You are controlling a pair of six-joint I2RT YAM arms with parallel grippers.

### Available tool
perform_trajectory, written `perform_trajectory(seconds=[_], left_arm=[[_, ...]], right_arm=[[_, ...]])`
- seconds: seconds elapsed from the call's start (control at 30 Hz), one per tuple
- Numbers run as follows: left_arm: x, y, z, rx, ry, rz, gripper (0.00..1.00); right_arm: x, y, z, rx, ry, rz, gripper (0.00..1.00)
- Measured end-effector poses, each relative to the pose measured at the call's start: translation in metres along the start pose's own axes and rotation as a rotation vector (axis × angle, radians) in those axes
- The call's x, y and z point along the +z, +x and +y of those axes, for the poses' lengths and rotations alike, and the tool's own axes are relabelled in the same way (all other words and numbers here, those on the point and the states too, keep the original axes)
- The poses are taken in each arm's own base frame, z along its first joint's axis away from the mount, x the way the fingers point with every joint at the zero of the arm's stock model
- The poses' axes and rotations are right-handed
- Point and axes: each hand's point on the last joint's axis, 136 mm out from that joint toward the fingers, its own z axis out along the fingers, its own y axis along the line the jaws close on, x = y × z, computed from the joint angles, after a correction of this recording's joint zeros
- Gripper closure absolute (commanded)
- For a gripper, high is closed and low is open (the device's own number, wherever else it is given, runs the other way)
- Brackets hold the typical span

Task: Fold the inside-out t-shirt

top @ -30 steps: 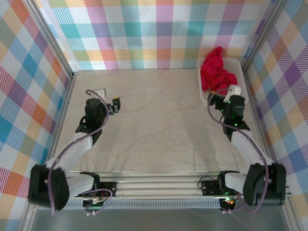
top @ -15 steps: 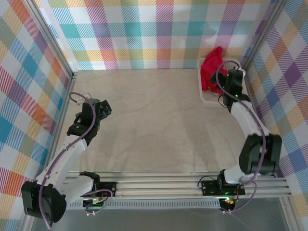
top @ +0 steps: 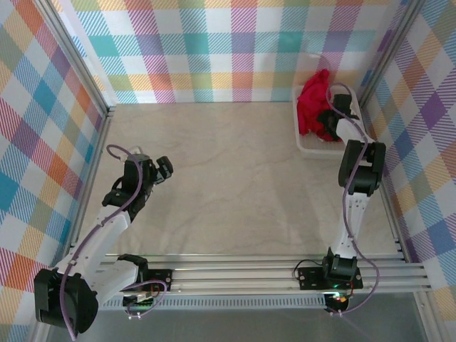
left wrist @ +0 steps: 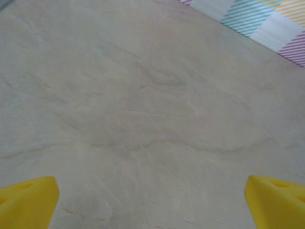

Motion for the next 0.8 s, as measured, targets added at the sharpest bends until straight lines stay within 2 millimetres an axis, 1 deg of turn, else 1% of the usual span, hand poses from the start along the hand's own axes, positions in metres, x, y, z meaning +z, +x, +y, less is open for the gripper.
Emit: perform_trajectory(seconds=[0.03, 0.07, 0.1, 0.2, 0.27, 0.33, 0.37, 0.47, 0.57, 0.73, 0.8], left_arm=[[0.000, 0.000, -0.003, -0.002, 0.015, 0.003, 0.01], [0.000, 0.000, -0.005, -0.003, 0.026, 0.005, 0.02], [0.000, 0.001, -0.007, -0.004, 0.036, 0.009, 0.02], [-0.001, 0.002, -0.012, -0.013, 0.065, 0.021, 0.02], [-0.002, 0.004, -0.016, -0.018, 0.090, 0.031, 0.02], [-0.003, 0.007, -0.022, -0.024, 0.123, 0.053, 0.04], [-0.004, 0.009, -0.025, -0.026, 0.140, 0.069, 0.04], [-0.011, 0.015, -0.037, -0.025, 0.198, 0.125, 0.05], [-0.020, 0.014, -0.048, -0.024, 0.240, 0.159, 0.05], [-0.033, 0.013, -0.056, -0.019, 0.270, 0.201, 0.05], [-0.035, 0.015, -0.056, -0.020, 0.275, 0.215, 0.05]], right_arm=[[0.000, -0.001, 0.002, -0.002, 0.001, 0.005, 0.87], [-0.001, -0.001, 0.004, -0.001, -0.004, 0.012, 0.98], [-0.003, -0.002, 0.006, 0.001, -0.012, 0.015, 1.00], [-0.020, 0.001, 0.014, 0.019, -0.049, 0.023, 1.00], [-0.038, 0.006, 0.018, 0.023, -0.073, 0.029, 1.00], [-0.064, 0.007, 0.029, 0.024, -0.112, 0.025, 1.00], [-0.077, 0.004, 0.038, 0.021, -0.136, 0.015, 1.00], [-0.128, -0.011, 0.069, 0.005, -0.235, -0.037, 1.00], [-0.187, -0.027, 0.095, -0.008, -0.330, -0.108, 1.00], [-0.287, -0.046, 0.126, -0.033, -0.484, -0.230, 1.00], [-0.319, -0.049, 0.133, -0.044, -0.532, -0.266, 1.00]])
